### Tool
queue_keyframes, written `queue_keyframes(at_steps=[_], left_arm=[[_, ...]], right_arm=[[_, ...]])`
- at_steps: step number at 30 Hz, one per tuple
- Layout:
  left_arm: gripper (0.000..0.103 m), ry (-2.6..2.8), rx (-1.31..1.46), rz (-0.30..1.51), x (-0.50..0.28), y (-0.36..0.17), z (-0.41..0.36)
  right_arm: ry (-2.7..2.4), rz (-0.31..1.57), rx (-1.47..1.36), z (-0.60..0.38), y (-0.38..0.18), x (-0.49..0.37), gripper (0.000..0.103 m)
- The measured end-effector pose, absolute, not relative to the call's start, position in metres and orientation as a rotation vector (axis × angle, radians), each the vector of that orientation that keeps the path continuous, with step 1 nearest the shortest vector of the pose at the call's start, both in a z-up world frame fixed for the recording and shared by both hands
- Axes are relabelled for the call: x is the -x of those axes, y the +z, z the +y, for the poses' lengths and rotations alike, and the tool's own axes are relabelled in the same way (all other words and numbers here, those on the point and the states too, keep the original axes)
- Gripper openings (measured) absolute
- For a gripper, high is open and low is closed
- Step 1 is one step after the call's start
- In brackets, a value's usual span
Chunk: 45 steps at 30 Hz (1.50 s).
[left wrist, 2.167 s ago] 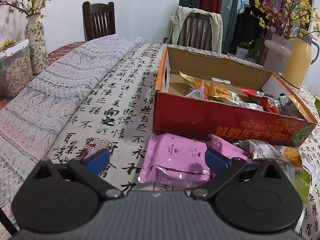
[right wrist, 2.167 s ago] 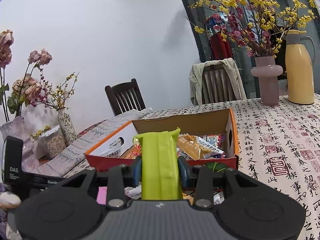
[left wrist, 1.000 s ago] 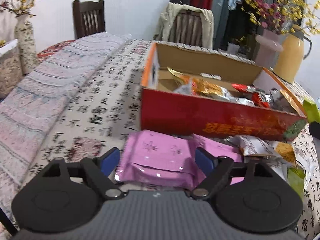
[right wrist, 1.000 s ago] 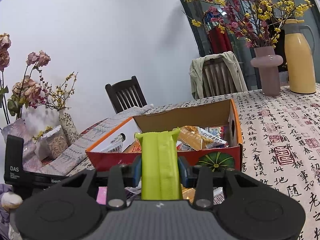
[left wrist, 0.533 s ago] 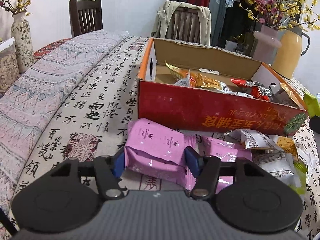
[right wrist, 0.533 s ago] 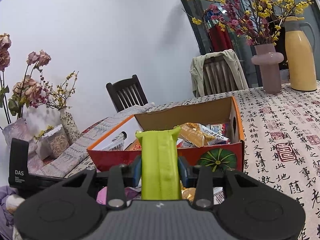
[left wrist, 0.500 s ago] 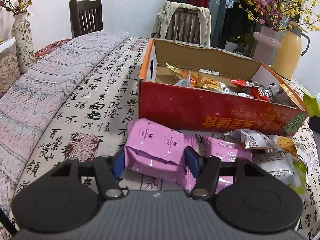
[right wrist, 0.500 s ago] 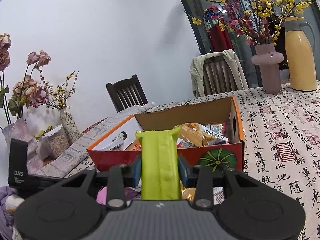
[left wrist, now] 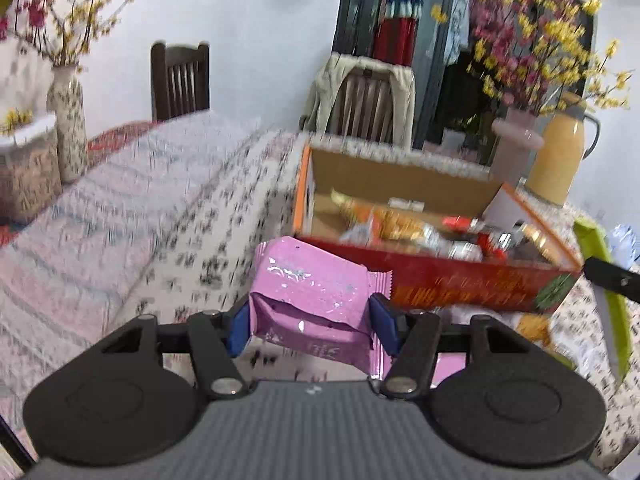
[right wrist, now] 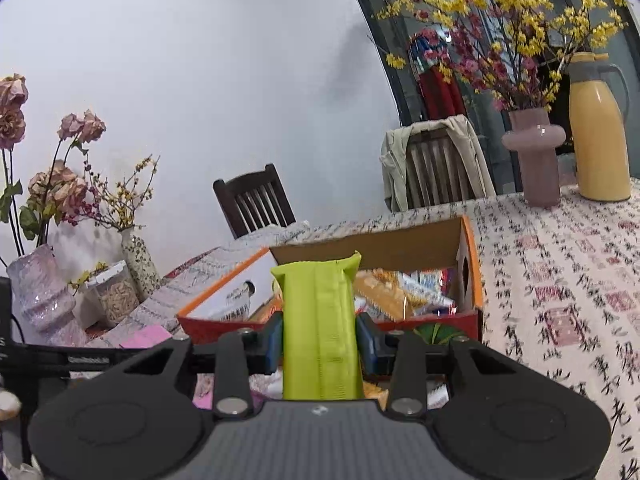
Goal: Organize snacks
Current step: 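Carry the pink packet and the lime-green packet over the cardboard box, then open the left tool and the right tool to drop both packets into the box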
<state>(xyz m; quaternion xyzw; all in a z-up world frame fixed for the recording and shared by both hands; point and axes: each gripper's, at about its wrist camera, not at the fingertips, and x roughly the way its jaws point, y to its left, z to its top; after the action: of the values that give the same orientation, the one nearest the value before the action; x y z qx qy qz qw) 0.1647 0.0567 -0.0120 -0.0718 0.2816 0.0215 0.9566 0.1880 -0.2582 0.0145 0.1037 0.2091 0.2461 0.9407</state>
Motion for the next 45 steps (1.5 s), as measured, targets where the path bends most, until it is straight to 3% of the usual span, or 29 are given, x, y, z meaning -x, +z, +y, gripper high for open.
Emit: queue_keyframes(at_steps=[16,31,34,36,38,39,45], left_arm=[[0.061,0.012,0.129,0.436,-0.231,0.040,0.027],[0.062,0.068,0.184,0.501,-0.294,-0.007,0.037],[0.066,0.070,0.193,0.491,-0.290,-0.008,0.038],[0.076,0.075,0.193,0.467,-0.285,-0.006,0.038],[0.092,0.080,0.196,0.442,-0.281,-0.004,0.038],[0.103,0.096,0.195,0.426,-0.278,-0.003,0.037],[0.103,0.129,0.215,0.422,-0.277,-0.003,0.040]], right_arm=[[0.431,0.290,-0.214,-0.240,0.069,-0.267,0.037],[0.352,0.418,-0.233,-0.224,0.014,-0.339,0.038],[0.338,0.439,-0.225,-0.224,0.010,-0.338,0.041],[0.324,0.436,-0.223,-0.225,0.010,-0.334,0.051],[0.312,0.420,-0.234,-0.227,0.012,-0.329,0.092],[0.305,0.408,-0.234,-0.228,0.012,-0.327,0.101],[0.283,0.392,-0.246,-0.230,0.011,-0.321,0.103]])
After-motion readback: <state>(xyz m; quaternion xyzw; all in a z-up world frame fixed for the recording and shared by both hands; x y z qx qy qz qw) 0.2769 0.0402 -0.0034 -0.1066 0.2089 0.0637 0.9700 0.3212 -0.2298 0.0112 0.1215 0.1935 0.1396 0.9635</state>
